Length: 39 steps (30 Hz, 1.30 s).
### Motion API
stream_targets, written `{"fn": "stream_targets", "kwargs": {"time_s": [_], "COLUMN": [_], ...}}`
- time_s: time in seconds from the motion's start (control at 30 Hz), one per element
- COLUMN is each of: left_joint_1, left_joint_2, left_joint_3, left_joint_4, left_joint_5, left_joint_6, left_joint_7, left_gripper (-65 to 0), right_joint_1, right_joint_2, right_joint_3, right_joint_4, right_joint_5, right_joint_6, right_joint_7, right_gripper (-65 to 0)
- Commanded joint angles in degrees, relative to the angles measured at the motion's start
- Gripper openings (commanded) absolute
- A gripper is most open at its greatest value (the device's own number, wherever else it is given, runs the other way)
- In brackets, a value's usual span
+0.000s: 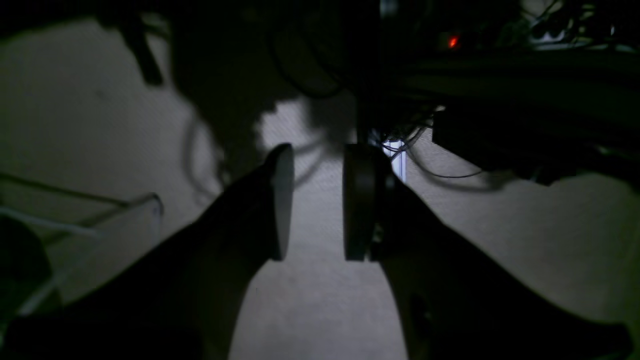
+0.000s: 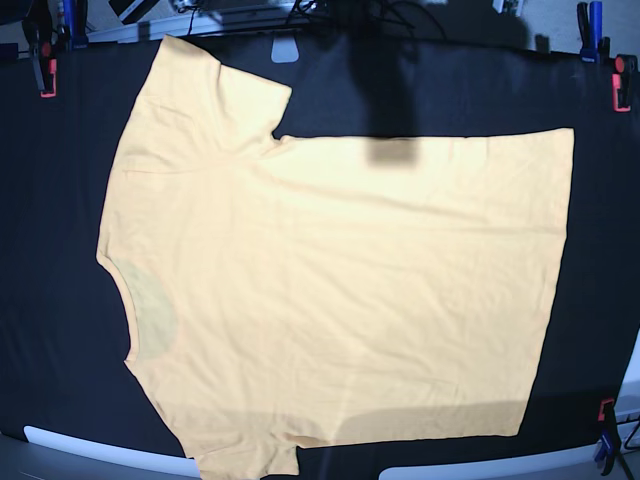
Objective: Layout the t-shirt on the table in an organized manner, then fold the t-shirt properly
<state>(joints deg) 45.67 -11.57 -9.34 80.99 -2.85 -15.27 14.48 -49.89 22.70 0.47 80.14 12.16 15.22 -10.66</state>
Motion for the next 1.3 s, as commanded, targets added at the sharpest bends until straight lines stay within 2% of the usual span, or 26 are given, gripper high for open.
{"fn": "stream_targets", "kwargs": {"time_s": [0.0, 0.17, 0.3, 0.47, 0.57, 0.73, 0.83, 0.97, 1.07, 1.27], "left_joint_1": [1.0, 2.8, 4.9, 6.9, 6.8, 6.5, 6.5, 5.3, 2.4, -5.7], "left_joint_2": [-1.6, -7.0, -11.5, -15.8, -18.3, -23.8, -27.0, -31.1, -32.5, -32.6], "left_joint_3": [-0.3, -0.3, -0.3, -0.3, -0.3, -0.3, -0.2, 1.6, 4.2, 11.2], "left_joint_4": [3.2, 16.2, 25.2, 33.6, 36.2, 36.9, 36.9, 36.6, 35.0, 27.0], "left_joint_5": [0.0, 5.4, 9.2, 15.4, 17.0, 18.5, 20.9, 22.6, 25.3, 26.7], "left_joint_6": [0.0, 0.1, 0.2, 0.2, 0.2, 0.0, -0.2, -1.0, -1.0, -0.4], "left_joint_7": [-0.8, 4.9, 5.6, 5.6, 4.7, 3.0, 2.6, 2.0, 2.4, 4.0], "left_gripper": [-49.5, -49.5, -49.5, -49.5, -49.5, -49.5, -49.5, -47.5, -45.3, -45.3], "right_joint_1": [-2.3, -9.3, -14.5, -17.1, -17.1, -16.3, -14.4, -10.7, -8.2, -5.1], "right_joint_2": [1.5, 7.0, 10.7, 11.6, 11.6, 11.6, 11.6, 11.6, 12.3, 15.8], "right_joint_3": [0.3, 0.3, 0.4, 3.2, 6.5, 14.4, 17.7, 19.4, 19.4, 19.4], "right_joint_4": [3.2, 18.4, 28.9, 37.3, 40.9, 45.6, 47.3, 47.7, 47.7, 47.7], "right_joint_5": [0.1, -3.8, -9.1, -10.9, -11.0, -11.8, -16.4, -21.1, -21.2, -21.2], "right_joint_6": [0.4, 0.5, 0.3, 0.3, 0.3, -0.3, -0.6, -0.5, -0.5, -0.4], "right_joint_7": [0.8, 0.8, 0.5, -1.9, -2.7, -3.0, -4.3, -8.9, -11.3, -13.9], "right_gripper": [-49.9, -49.9, -49.9, -49.9, -49.9, -49.9, -49.8, -49.8, -49.8, -49.8]}}
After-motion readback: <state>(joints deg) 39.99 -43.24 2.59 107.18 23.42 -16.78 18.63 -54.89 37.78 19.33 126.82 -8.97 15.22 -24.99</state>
